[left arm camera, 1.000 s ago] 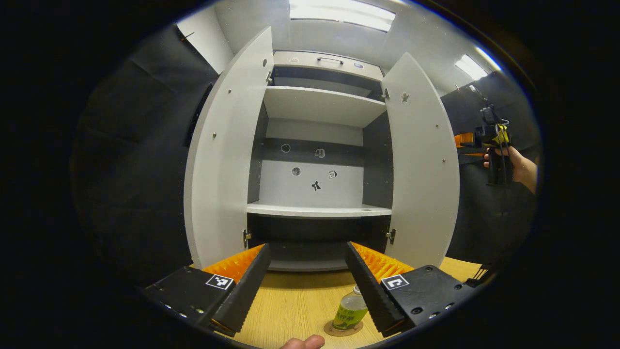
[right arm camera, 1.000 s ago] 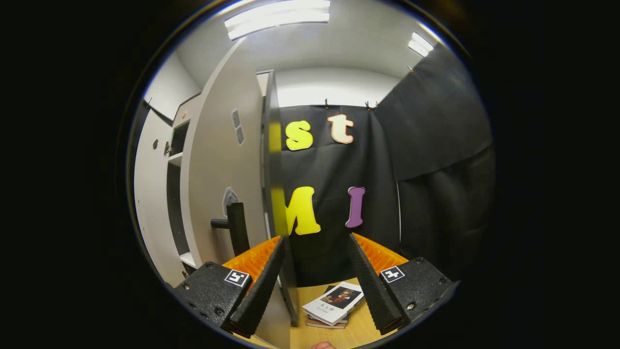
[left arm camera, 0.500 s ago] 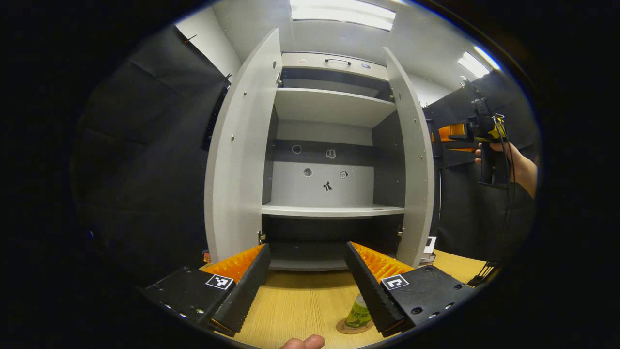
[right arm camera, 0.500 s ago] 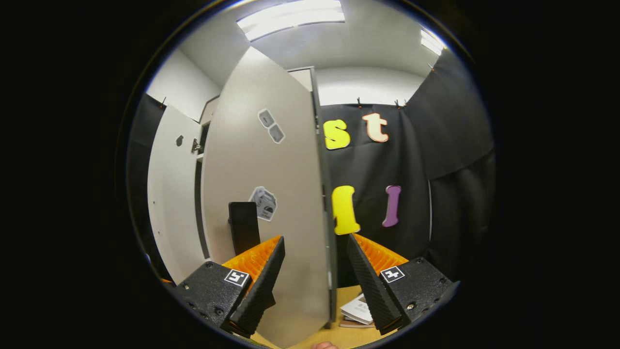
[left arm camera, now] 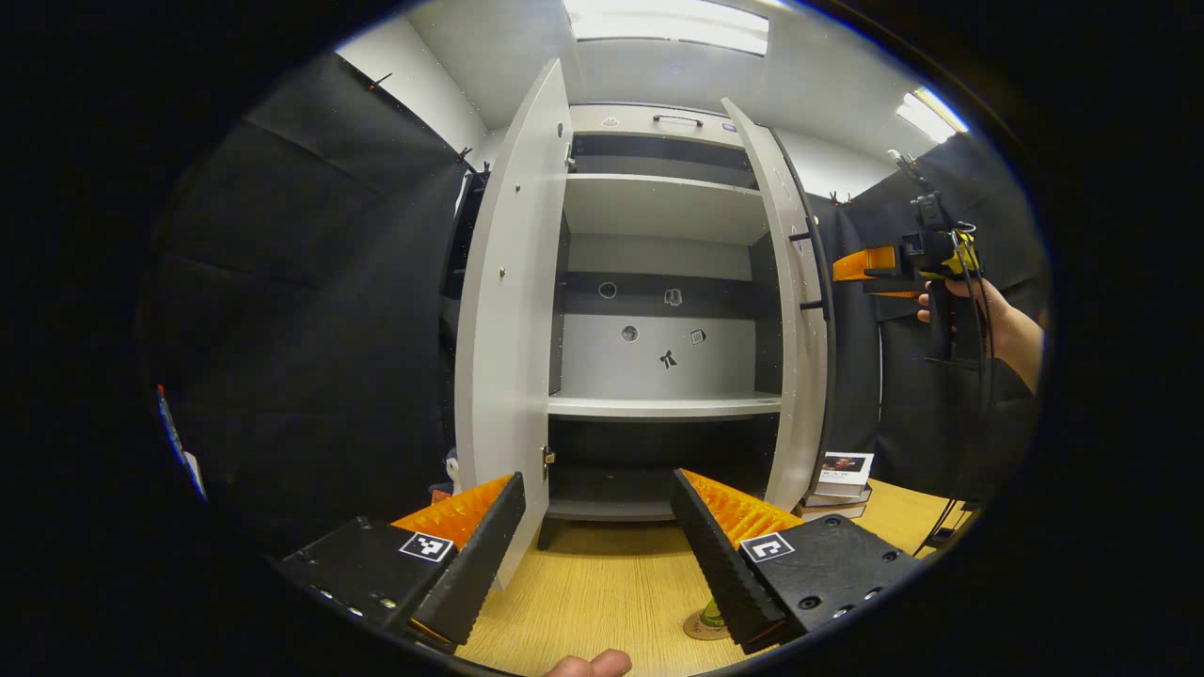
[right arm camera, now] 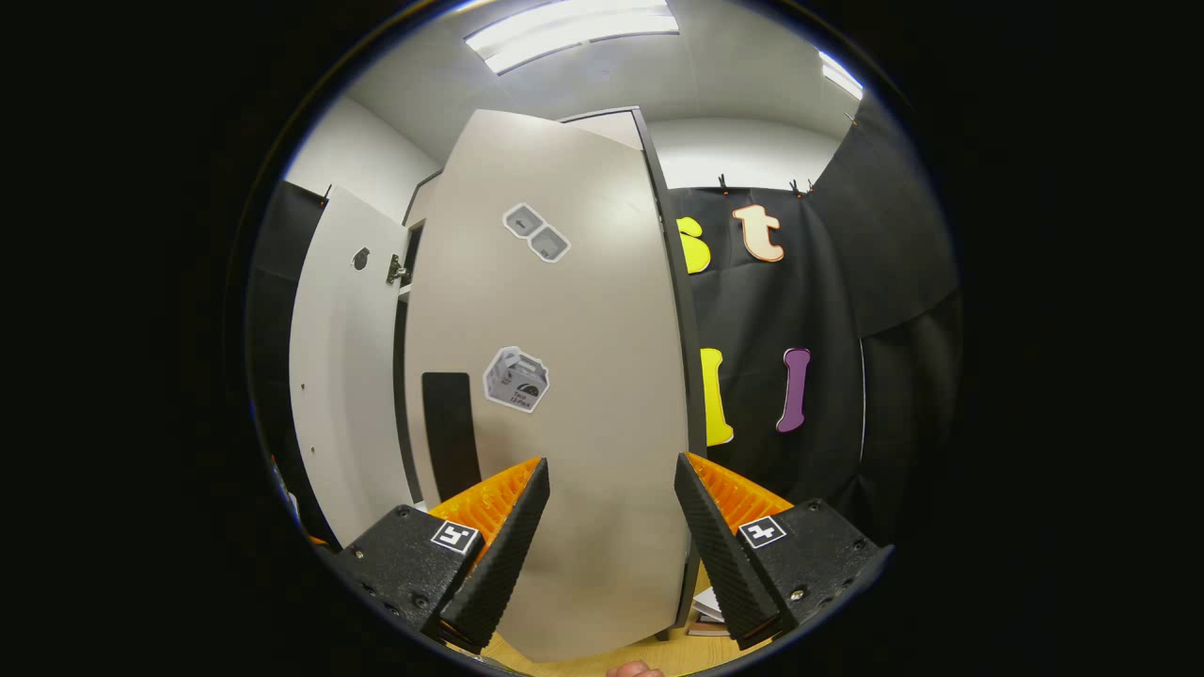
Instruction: Grasp the bottle in the cabinet with the left hand and place it on the coaster, then close the right door with the right hand and the left door with the left hand.
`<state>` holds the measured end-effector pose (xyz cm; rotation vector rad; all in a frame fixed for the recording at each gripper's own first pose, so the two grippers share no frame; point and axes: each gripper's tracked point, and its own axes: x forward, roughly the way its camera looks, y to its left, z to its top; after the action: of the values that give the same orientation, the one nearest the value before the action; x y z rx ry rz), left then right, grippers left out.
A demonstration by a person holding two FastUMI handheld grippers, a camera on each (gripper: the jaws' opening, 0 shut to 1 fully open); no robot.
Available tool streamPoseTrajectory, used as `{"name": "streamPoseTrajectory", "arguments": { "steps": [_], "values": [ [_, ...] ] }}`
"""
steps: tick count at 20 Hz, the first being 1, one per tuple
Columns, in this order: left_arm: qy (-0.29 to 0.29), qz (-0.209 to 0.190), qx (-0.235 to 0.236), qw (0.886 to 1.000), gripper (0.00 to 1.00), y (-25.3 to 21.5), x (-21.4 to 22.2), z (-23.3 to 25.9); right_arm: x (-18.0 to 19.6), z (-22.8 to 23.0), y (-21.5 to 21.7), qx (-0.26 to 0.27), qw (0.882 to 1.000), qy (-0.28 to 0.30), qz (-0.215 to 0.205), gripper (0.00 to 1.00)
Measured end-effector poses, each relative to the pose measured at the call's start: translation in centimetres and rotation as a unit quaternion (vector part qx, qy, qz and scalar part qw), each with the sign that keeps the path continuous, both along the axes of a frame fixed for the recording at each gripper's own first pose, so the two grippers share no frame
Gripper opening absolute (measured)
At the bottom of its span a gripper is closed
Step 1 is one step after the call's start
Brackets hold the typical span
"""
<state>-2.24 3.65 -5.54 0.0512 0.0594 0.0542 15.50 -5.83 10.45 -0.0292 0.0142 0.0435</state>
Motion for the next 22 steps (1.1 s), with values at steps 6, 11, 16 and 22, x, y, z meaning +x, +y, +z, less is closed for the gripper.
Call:
{"name": "streamPoseTrajectory", "arguments": {
  "steps": [6,11,16,22],
  "values": [
    [-0.009,-0.018,0.007,1.000,0.95,-0.8,0.0,1.7,-4.1,0.4,-0.4,-0.019,1.000,-0.020,-0.015,0.83],
    [-0.011,-0.041,-0.002,0.999,0.99,-2.3,0.2,2.3,-7.5,-4.1,-0.3,-0.025,0.999,-0.012,-0.036,0.83],
    [-0.002,-0.061,-0.012,0.998,0.95,-3.9,-0.1,2.0,-10.5,-9.9,1.2,-0.018,0.999,0.031,-0.028,0.83],
    [0.005,-0.057,-0.024,0.998,0.95,-4.0,-0.7,2.0,-13.8,-14.3,1.2,-0.028,0.997,0.056,-0.044,0.83]
  ]
}}
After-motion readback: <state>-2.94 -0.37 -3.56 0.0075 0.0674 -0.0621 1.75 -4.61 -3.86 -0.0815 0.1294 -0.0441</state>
